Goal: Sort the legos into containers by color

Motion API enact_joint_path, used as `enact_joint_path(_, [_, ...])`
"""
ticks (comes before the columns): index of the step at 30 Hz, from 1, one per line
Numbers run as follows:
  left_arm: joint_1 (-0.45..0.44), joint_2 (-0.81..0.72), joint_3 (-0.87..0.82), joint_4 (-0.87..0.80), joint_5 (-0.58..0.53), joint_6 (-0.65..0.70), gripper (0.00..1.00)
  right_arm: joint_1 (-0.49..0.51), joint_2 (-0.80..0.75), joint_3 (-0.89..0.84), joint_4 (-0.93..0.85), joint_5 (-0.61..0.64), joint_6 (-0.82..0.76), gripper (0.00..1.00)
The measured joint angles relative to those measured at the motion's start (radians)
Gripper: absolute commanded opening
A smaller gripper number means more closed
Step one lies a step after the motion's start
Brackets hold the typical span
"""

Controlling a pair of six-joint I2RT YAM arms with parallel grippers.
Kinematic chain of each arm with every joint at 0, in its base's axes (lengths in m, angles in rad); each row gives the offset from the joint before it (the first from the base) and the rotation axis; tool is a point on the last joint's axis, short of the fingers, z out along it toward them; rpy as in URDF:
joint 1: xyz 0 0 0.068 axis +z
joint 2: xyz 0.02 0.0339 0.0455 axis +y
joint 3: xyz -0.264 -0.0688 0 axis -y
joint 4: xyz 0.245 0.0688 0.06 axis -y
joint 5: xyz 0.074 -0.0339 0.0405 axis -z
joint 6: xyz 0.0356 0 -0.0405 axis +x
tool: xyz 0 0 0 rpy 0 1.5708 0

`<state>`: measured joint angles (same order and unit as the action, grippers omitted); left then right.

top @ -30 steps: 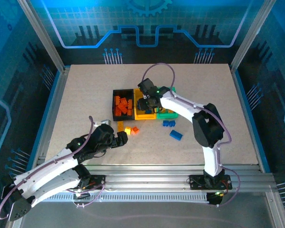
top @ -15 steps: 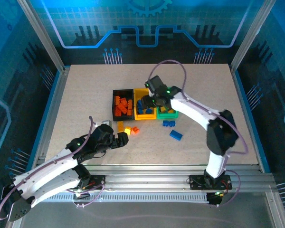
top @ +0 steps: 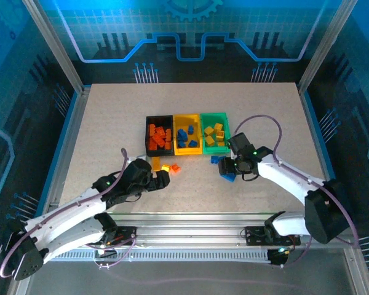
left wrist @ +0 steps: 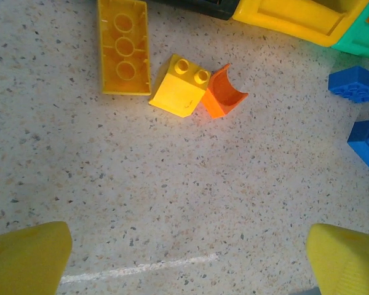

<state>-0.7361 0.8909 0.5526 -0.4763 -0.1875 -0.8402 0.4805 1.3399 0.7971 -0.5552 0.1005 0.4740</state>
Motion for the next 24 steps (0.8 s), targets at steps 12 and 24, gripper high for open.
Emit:
enact_joint_path(12, [0.000,0.024,-0.029,0.041,0.002,0.000,0.99,-0.026,0.164,0.000,0.109,-0.072,-0.028,0.67])
enact_joint_path(24, [0.000,0.024,-0.058,0.064,0.003,-0.001,0.99,0.134,0.212,0.004,0.037,0.031,0.020,0.55])
